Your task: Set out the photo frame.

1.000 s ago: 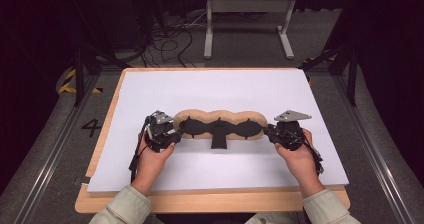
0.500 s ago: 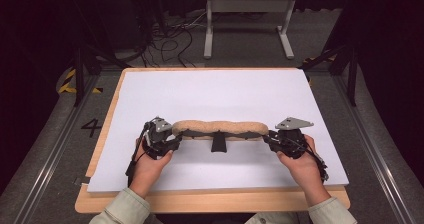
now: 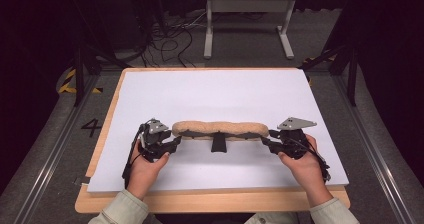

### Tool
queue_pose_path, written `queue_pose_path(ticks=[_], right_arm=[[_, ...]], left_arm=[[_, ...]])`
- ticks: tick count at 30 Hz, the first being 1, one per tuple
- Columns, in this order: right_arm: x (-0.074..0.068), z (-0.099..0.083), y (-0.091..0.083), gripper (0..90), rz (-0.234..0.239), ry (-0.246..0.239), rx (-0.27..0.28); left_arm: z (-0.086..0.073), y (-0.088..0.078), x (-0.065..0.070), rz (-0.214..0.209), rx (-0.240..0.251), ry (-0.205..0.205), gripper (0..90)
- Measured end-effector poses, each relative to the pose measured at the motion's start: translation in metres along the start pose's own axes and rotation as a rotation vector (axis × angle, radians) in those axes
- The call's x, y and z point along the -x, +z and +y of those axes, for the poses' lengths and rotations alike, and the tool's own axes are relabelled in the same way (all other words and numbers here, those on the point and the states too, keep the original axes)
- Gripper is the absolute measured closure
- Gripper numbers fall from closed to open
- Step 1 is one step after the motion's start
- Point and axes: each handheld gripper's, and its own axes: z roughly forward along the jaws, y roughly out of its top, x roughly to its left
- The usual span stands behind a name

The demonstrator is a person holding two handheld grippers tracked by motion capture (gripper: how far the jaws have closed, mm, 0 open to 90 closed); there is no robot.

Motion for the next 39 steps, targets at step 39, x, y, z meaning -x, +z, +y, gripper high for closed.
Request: queue_pose_path(ticks=[39], right_arm=[[0.033,-0.012,-0.007,90.0,-0.029,-0.042,-0.011]], left_arm=[[0.016,0.003,0.076,-0.249,-0.009,0.192,89.9]])
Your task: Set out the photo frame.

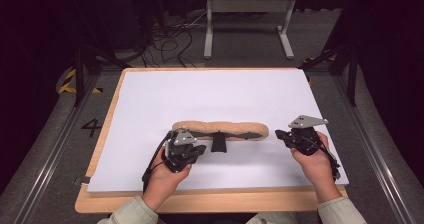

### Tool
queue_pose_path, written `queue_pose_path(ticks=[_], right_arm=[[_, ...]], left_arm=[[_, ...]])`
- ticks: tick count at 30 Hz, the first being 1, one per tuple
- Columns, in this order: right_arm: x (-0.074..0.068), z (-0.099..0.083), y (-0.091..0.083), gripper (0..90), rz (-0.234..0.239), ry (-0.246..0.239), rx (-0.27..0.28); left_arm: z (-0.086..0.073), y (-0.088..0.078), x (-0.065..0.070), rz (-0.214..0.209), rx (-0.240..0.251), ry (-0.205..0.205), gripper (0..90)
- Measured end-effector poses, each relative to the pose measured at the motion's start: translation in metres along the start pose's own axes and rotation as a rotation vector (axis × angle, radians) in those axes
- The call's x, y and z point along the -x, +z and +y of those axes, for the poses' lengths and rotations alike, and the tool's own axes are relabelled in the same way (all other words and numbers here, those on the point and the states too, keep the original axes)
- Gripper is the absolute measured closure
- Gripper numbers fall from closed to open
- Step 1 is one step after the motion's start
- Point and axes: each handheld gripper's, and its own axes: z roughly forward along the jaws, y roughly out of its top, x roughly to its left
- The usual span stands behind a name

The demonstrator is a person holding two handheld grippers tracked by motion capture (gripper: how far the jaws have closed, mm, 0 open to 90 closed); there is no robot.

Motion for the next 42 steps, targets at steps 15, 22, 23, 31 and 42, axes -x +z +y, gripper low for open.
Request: queue_pose_path(ticks=[15,22,23,31,42], right_arm=[[0.001,-0.003,0.002,90.0,-0.001,0.021,-0.001],[0.004,-0.005,0.008,90.0,-0.005,0.038,0.009],[0.004,-0.005,0.01,90.0,-0.003,0.041,0.008],[0.005,0.0,0.026,90.0,-0.003,0.0,0.031],[0.0,0.004,0.037,90.0,0.051,-0.07,0.028]], left_arm=[[0.018,0.055,0.029,0.041,-0.028,0.117,90.0],[0.019,0.062,0.032,0.018,-0.03,0.12,90.0],[0.019,0.061,0.031,0.014,-0.026,0.117,90.0],[0.011,0.05,0.025,0.02,-0.023,0.091,90.0],[0.0,0.032,0.011,0.043,-0.01,0.044,90.0]])
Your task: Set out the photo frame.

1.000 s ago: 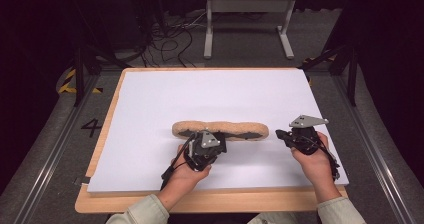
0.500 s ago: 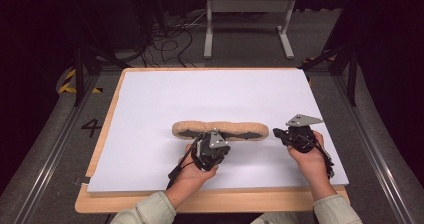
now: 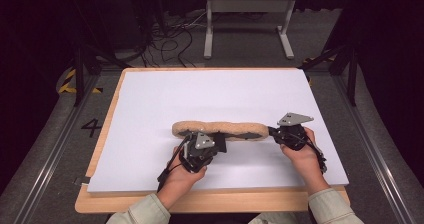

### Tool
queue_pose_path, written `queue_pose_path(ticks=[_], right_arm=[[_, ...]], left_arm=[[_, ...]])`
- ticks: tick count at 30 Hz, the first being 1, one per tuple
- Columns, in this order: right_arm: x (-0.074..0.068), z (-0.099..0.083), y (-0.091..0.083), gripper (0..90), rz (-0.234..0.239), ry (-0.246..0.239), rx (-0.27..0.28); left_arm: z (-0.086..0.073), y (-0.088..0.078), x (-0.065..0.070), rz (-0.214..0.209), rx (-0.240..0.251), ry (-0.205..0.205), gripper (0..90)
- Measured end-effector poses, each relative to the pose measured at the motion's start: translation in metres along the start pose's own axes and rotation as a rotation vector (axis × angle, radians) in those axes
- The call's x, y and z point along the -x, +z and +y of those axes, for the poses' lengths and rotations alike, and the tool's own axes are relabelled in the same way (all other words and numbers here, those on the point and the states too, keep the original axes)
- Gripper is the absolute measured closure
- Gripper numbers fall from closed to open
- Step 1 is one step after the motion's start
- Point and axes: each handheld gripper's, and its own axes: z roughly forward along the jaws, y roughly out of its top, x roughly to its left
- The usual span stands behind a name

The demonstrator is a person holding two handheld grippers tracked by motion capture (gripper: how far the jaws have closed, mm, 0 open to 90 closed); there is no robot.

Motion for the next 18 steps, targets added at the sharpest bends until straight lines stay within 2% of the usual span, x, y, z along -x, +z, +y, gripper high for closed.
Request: queue_pose_path(ticks=[2,5,12,17,18], right_arm=[[0.0,-0.001,-0.003,90.0,0.031,-0.012,-0.01],[-0.004,-0.001,-0.008,90.0,0.043,-0.059,-0.028],[-0.018,-0.003,-0.019,90.0,0.074,-0.113,-0.066],[-0.03,-0.004,-0.025,90.0,0.108,-0.134,-0.083],[-0.033,-0.005,-0.027,90.0,0.114,-0.139,-0.084]], left_arm=[[-0.002,-0.002,-0.005,0.005,0.0,-0.011,90.0],[-0.004,-0.006,-0.01,0.012,0.006,-0.029,89.9],[-0.008,-0.016,-0.021,0.019,0.02,-0.049,89.8],[-0.01,-0.019,-0.02,0.009,0.011,-0.064,89.8],[-0.01,-0.019,-0.021,0.011,0.014,-0.054,89.8]])
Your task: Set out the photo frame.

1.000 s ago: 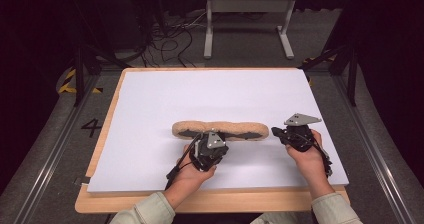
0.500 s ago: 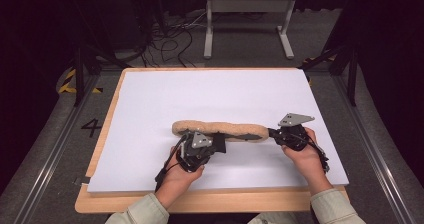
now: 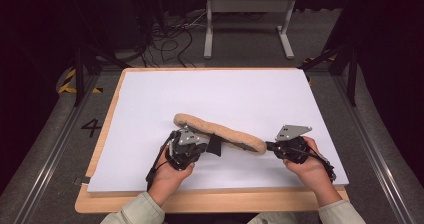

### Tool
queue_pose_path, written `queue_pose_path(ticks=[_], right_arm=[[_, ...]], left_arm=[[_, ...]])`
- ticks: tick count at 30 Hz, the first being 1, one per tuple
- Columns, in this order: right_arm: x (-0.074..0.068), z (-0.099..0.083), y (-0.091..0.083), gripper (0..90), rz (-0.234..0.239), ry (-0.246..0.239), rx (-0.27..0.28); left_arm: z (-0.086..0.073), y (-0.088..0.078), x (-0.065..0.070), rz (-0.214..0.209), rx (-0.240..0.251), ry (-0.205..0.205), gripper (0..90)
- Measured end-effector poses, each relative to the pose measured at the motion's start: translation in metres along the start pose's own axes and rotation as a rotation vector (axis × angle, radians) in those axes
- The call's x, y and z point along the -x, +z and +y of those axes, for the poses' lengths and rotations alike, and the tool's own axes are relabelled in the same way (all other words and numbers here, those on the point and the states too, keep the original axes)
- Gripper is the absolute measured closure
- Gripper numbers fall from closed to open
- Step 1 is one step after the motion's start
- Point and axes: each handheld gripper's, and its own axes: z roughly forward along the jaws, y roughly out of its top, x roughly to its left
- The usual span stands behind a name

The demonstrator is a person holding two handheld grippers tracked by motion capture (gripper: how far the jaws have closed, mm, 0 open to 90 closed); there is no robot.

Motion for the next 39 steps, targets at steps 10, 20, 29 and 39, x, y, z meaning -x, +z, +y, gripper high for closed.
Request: queue_pose_path(ticks=[10,20,29,39], right_arm=[[-0.03,-0.002,-0.004,90.0,0.075,-0.031,0.007],[-0.046,0.003,-0.001,90.0,0.13,-0.062,0.007],[-0.03,-0.005,-0.002,90.0,0.046,0.036,0.03],[-0.026,-0.007,0.001,90.0,0.022,0.062,0.03]], left_arm=[[0.0,0.002,-0.002,-0.021,-0.011,-0.023,89.4],[0.0,0.008,0.004,-0.06,-0.026,-0.012,89.4],[-0.002,0.026,0.014,-0.095,-0.046,-0.005,89.3],[-0.004,0.047,0.02,-0.052,-0.059,-0.017,89.4]])
